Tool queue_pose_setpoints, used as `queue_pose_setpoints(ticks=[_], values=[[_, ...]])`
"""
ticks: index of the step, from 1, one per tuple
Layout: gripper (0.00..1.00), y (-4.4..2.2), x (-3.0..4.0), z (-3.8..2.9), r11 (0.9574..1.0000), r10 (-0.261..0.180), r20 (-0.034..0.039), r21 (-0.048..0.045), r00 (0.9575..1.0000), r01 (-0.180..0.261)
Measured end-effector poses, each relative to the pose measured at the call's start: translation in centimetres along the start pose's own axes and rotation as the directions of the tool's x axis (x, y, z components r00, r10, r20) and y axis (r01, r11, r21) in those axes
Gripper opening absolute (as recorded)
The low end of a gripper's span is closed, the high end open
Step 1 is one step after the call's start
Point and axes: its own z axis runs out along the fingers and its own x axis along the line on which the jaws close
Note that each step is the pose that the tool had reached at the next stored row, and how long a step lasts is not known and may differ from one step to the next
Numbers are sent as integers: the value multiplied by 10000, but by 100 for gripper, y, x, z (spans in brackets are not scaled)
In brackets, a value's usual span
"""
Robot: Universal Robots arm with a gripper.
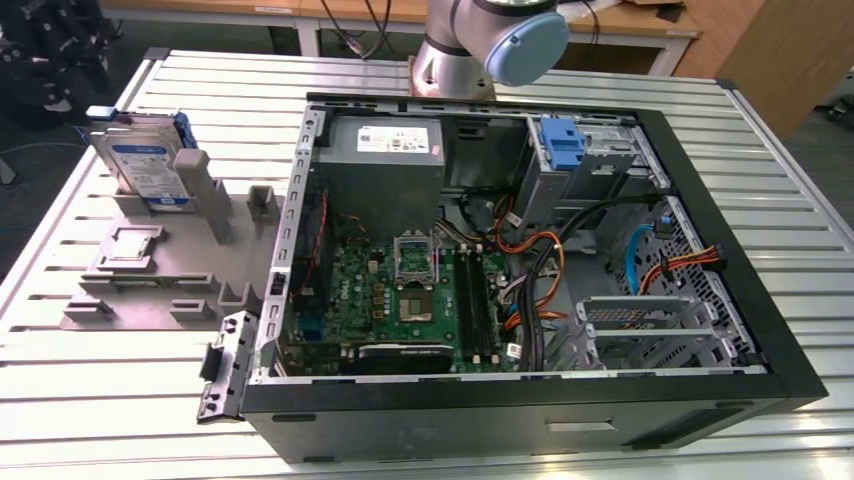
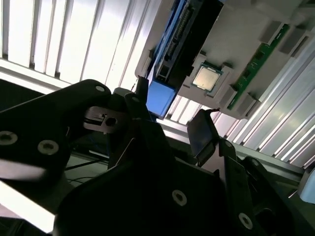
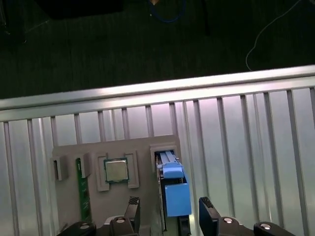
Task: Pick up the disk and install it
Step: 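Pick up the disk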
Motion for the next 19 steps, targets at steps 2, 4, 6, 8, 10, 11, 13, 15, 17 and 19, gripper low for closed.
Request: queue_pose_setpoints(ticks=[2,4,6,8,10,11,13,15,17,19], values=[[59,0,1,19,9997,-224,27,-7,9997,224],[59,3,1,35,9995,-301,57,-11,9995,301],[59,9,3,53,9994,-338,69,-11,9994,338],[59,18,4,76,9994,-357,73,-11,9993,357],[59,26,5,98,9993,-363,72,-13,9993,363],[59,30,6,110,9993,-365,72,-12,9993,365],[59,33,6,136,9993,-367,73,-13,9993,367],[59,34,5,162,9993,-375,73,-11,9993,375],[59,34,5,186,9993,-386,73,-11,9992,386],[59,35,5,206,9992,-392,73,-3,9992,392]])
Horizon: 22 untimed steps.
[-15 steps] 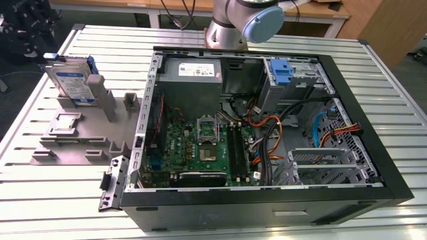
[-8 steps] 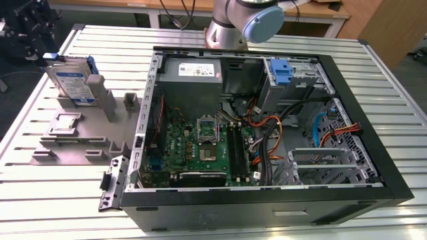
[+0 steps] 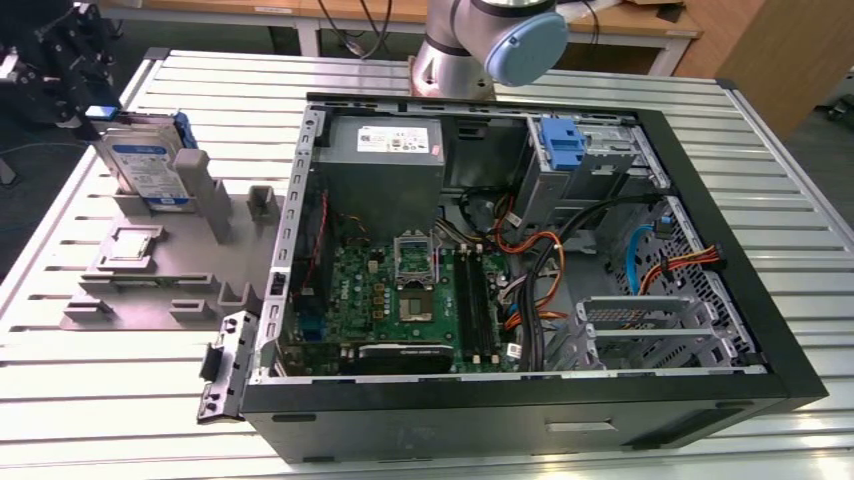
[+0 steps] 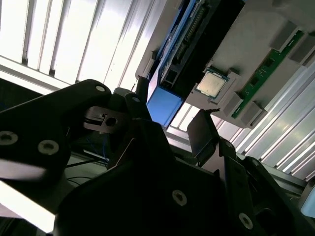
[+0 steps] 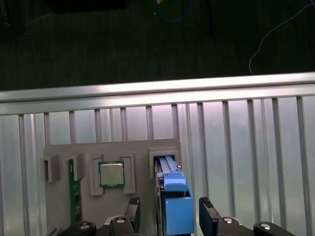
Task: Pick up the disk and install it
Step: 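Pick up the disk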
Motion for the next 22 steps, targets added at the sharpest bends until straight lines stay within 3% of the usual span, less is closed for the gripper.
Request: queue_pose_setpoints(ticks=[12,18,22], values=[[59,6,-29,107,10000,-22,1,8,10000,22],[59,15,-29,145,9993,-386,2,-2,9993,386],[59,29,-26,185,9992,-395,3,0,9992,395]])
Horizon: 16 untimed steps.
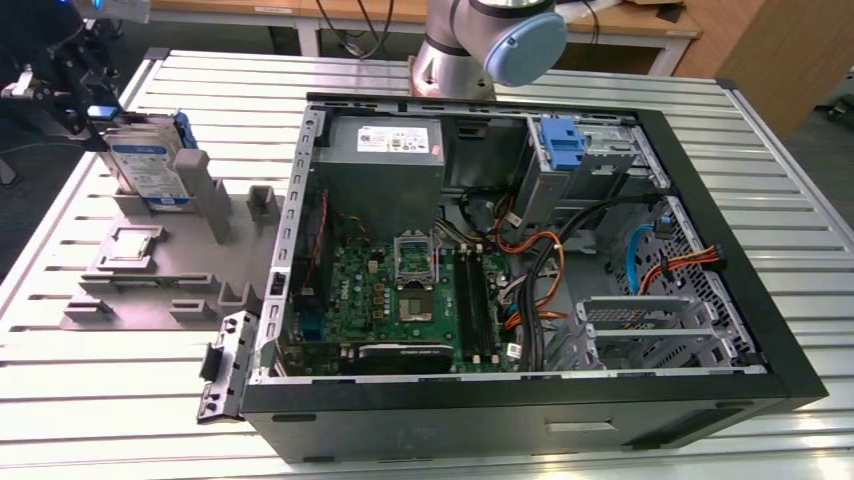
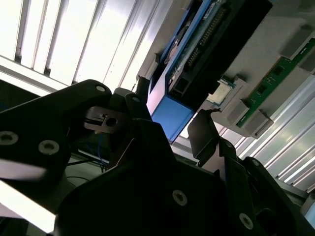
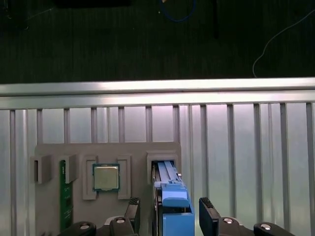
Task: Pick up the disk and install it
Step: 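Pick up the disk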
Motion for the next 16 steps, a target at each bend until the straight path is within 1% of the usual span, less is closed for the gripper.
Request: queue_pose_setpoints(ticks=[3,7,8,16], values=[[59,3,1,21,10000,-2,-1,-1,10000,2],[57,3,1,25,10000,-2,-2,-1,10000,2],[51,3,1,26,10000,-2,-1,1,10000,2],[51,3,1,43,10000,-2,-1,2,10000,2]])
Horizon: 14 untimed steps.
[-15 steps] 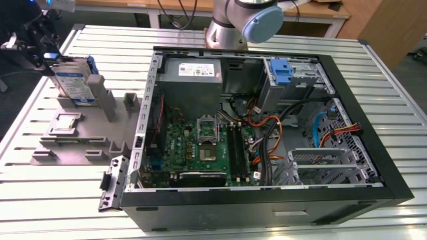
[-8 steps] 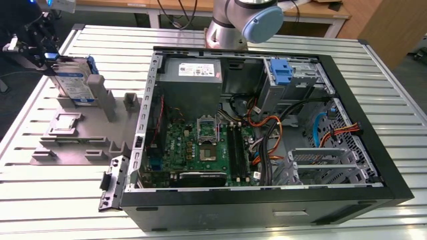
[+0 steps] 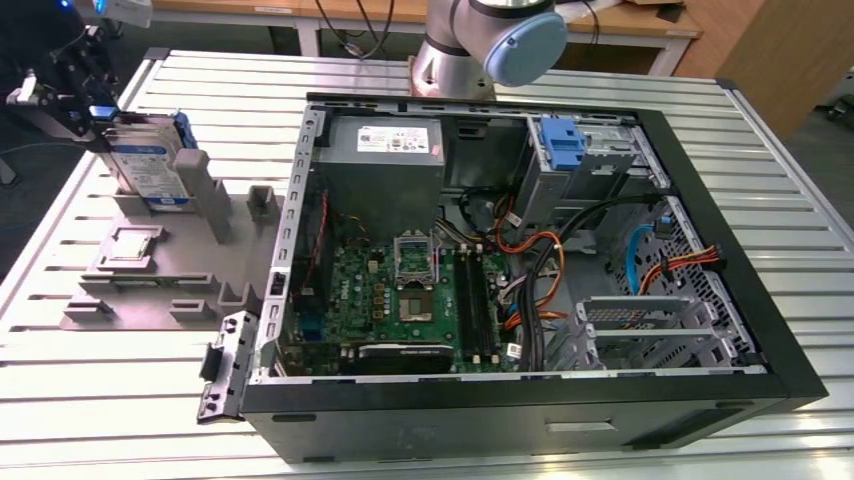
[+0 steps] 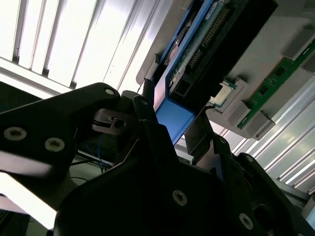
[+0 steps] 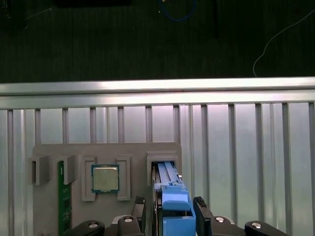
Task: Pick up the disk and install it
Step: 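Pick up the disk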
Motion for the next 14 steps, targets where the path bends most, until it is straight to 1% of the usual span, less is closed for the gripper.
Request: queue_pose_setpoints(ticks=[4,10,14], values=[[51,-1,0,12,10000,0,-1,-2,10000,0],[51,1,-27,22,10000,-1,-1,-2,10000,1],[51,0,-28,28,10000,0,-18,-1,10000,0]])
